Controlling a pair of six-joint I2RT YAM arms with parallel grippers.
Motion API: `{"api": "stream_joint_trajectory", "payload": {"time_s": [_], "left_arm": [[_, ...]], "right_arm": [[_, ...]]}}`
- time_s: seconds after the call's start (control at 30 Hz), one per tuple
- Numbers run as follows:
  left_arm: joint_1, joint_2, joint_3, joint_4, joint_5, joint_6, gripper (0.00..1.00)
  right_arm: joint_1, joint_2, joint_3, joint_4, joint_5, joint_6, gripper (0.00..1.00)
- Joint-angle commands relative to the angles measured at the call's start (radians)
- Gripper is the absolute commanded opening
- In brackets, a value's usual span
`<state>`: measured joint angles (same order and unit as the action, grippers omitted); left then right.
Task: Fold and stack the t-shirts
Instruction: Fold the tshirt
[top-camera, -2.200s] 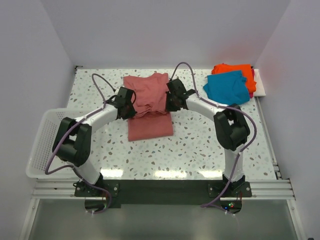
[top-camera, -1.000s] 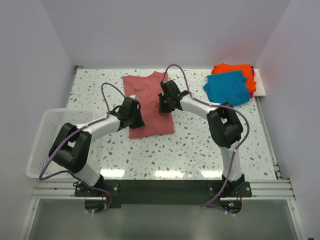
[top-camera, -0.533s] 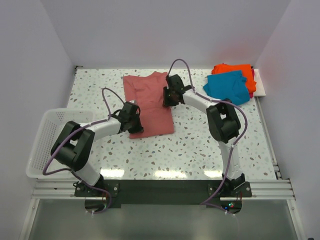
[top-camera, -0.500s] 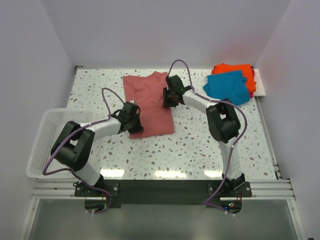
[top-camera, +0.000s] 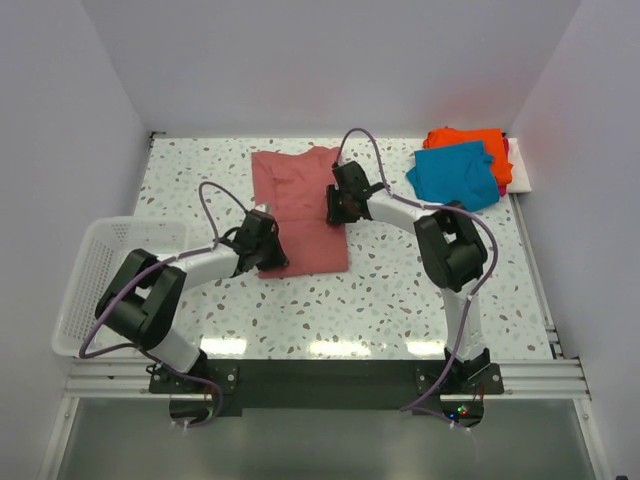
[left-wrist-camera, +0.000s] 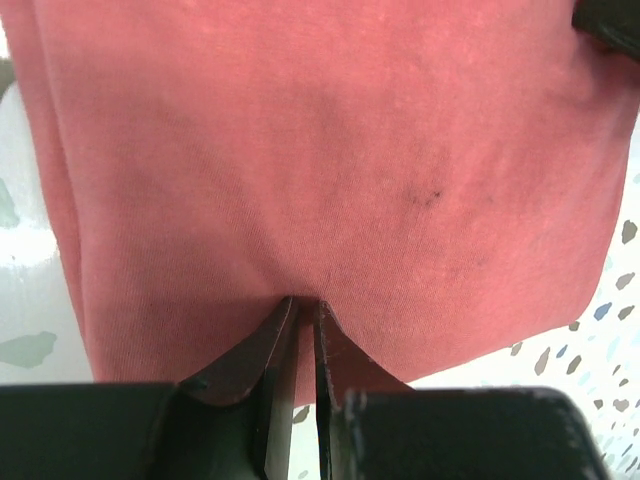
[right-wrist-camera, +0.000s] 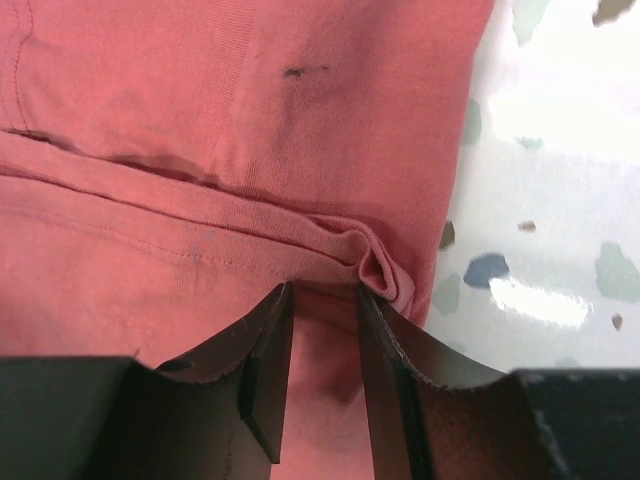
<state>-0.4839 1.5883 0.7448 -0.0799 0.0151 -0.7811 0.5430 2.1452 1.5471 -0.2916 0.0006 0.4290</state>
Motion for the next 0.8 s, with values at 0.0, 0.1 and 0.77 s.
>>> {"api": "stream_joint_trajectory", "payload": {"time_s": [0.0,0.1,0.77], "left_arm": [[-0.027,-0.013,-0.079,-0.063,-0.020,-0.021,0.17],[-0.057,-0.060,-0.122,-0.069,-0.021,-0.041,0.17],[-0.182,-0.488,-0.154,-0.306,-0.089,-0.092,0.54]], "right_arm": [[0.005,-0.051,-0.093,-0.060,0.045,-0.010,0.36],[0.008,-0.116,-0.171,-0.046,0.048,-0.003,0.37],[0.028,-0.563,-0.366,-0.170,0.099,0.026,0.63]]}}
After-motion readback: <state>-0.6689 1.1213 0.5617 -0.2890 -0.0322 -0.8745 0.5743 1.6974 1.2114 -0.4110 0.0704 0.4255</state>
